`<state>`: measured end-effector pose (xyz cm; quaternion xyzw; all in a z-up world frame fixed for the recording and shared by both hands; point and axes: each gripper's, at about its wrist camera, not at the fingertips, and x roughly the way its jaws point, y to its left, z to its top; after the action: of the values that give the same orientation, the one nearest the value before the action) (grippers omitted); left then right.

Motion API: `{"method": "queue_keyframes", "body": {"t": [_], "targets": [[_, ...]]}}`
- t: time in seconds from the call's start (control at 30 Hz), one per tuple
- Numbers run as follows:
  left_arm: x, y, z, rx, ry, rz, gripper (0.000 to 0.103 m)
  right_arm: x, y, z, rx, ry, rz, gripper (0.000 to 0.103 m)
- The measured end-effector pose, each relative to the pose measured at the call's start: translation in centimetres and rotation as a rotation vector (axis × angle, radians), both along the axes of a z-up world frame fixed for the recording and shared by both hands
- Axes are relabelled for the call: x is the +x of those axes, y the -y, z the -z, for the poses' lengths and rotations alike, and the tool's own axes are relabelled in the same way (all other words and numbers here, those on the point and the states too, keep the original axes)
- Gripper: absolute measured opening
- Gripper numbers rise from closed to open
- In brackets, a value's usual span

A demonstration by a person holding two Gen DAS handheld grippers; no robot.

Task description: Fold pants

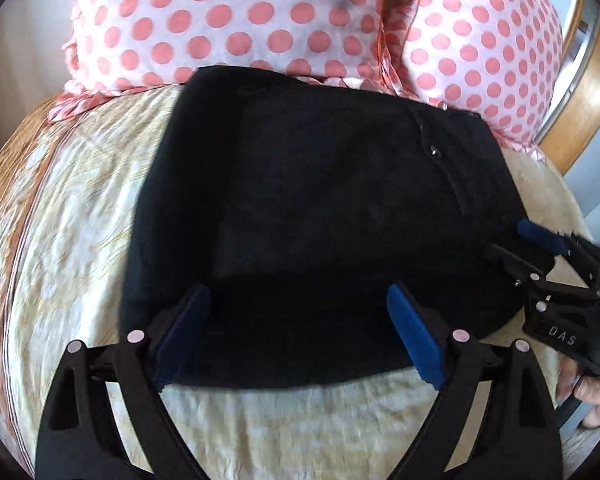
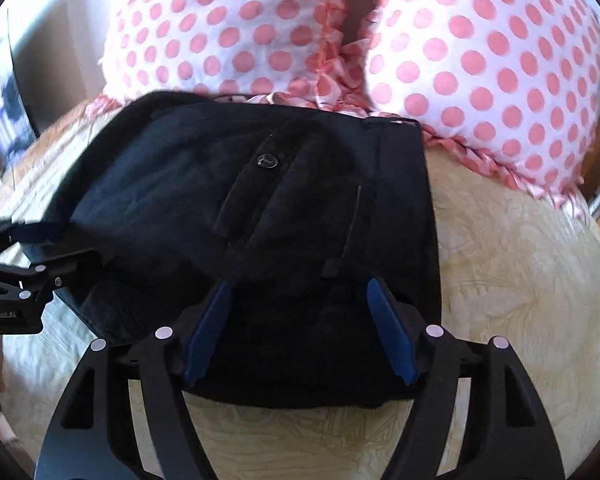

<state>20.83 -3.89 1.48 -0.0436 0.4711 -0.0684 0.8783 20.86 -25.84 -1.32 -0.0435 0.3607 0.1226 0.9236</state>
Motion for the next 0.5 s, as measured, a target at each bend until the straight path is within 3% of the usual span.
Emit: {"method": "queue_keyframes", "body": {"t": [0.1,0.13,0.37,0.5], "targets": [[-3.7,-1.0,-1.5,0.002,0.063,-0.014,0.101,-4.1,1.3,-0.7,0.102,0.058,0.037,0.093],[-5.3,-1.3,-1.6,0.023,0.082,-0.02,0.101,-5.1,1.2,-0.6,0.109,0.064,0.041,0.095],[-10.8,-3.2,0.8,0.049,0.049,-0.073,0.101,-9.7,-0.6,4.1,0.094,-0.019,0.035,0.095],[-12.1,-3.0,1.3,0.112,0.079,-0.079,0.101,-10.9,-1.3,4.3,0.091,0.014,0.045,0.095]]}}
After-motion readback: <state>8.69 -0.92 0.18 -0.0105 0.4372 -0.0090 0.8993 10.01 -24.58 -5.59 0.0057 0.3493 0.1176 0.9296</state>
